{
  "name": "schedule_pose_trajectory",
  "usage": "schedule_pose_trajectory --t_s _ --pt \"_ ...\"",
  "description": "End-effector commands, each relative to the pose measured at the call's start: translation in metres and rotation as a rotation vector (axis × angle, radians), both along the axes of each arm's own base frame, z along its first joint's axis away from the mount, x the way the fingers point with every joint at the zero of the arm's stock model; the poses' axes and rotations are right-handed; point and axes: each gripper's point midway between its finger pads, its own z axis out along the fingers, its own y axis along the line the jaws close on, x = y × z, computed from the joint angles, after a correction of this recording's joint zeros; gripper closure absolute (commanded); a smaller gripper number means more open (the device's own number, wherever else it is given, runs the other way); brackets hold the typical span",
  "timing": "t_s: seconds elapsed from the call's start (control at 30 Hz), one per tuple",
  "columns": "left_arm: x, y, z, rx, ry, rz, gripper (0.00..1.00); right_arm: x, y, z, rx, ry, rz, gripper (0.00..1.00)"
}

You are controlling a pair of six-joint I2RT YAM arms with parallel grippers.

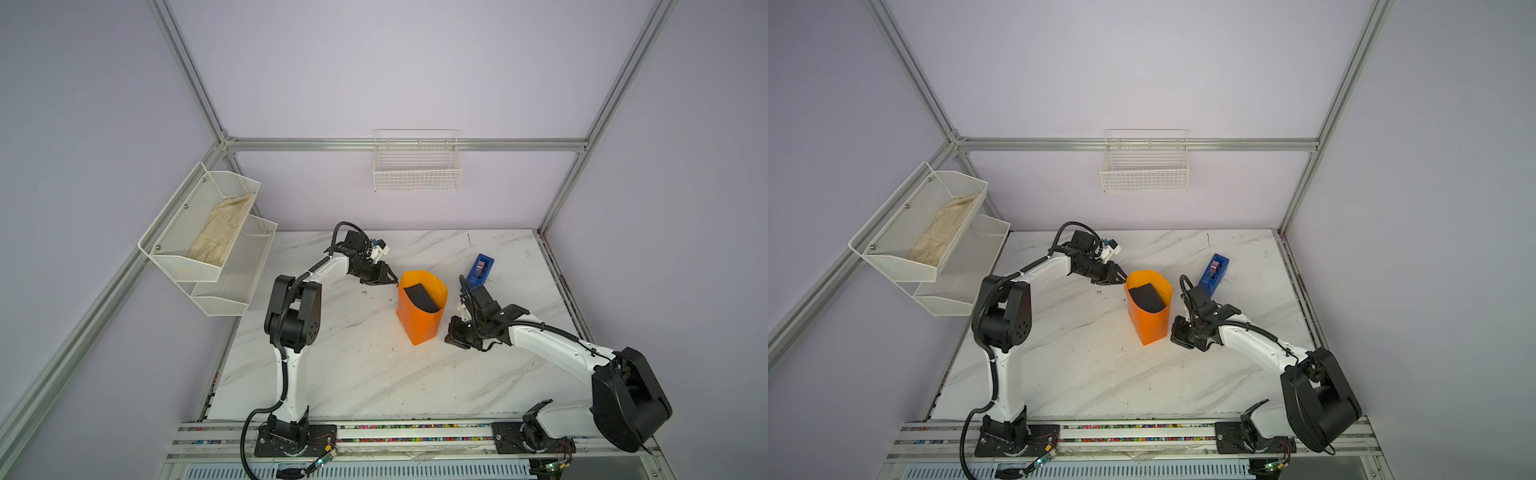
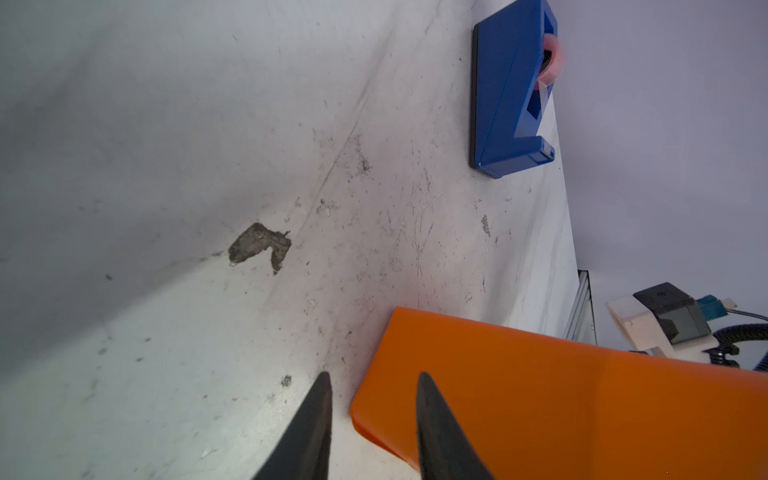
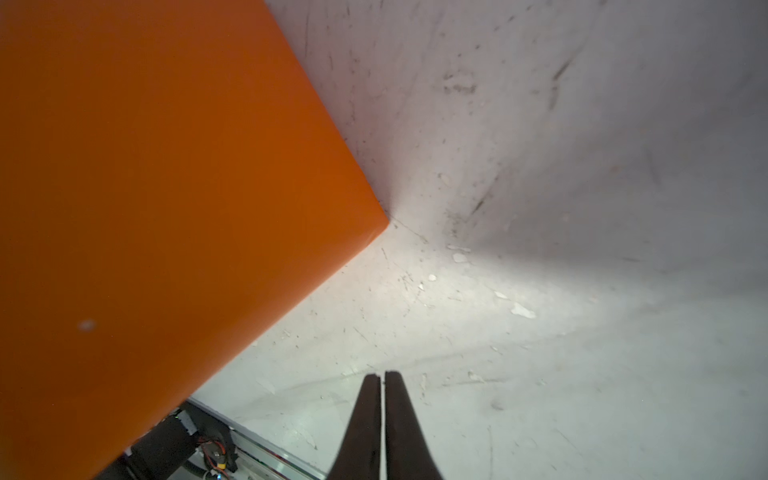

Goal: Wrap the gift box in paper

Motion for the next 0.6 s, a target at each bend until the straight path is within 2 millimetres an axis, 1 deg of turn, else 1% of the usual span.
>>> schedule_pose_trajectory --t_s 0.0,0.03,0.07,0.13,0.3,0.4,0.5,0.57 --pt "-0.010 -0.027 0.026 -0.119 -0.018 -0.113 0.68 0.023 0.025 0.020 0.202 -0.080 -0.047 0.91" --pt "-0.014 -0.029 0.020 -0.122 0.001 -0.122 0.69 0.025 0.025 0.019 0.215 -0.085 -0.053 0.92" --pt "-0.019 -0.031 0.015 -0.121 0.020 -0.131 0.69 0.027 0.025 0.013 0.217 -0.075 -0.059 0.92" --pt "-0.027 -0.033 0.008 -0.119 0.045 -0.145 0.73 0.030 0.027 0.010 0.233 -0.068 -0.052 0.92" --pt "-0.048 -0.026 0.003 -0.101 0.076 -0.146 0.73 0.041 0.027 0.010 0.228 -0.079 -0.044 0.92" --pt "-0.064 -0.018 0.005 -0.078 0.083 -0.139 0.73 0.046 0.029 0.010 0.216 -0.076 -0.026 0.92" --pt "-0.080 -0.004 0.001 -0.030 0.108 -0.102 0.73 0.050 0.032 0.006 0.201 -0.077 0.006 0.92" --pt "-0.092 0.007 -0.001 0.004 0.122 -0.069 0.73 0.052 0.032 0.002 0.167 -0.085 0.057 0.92"
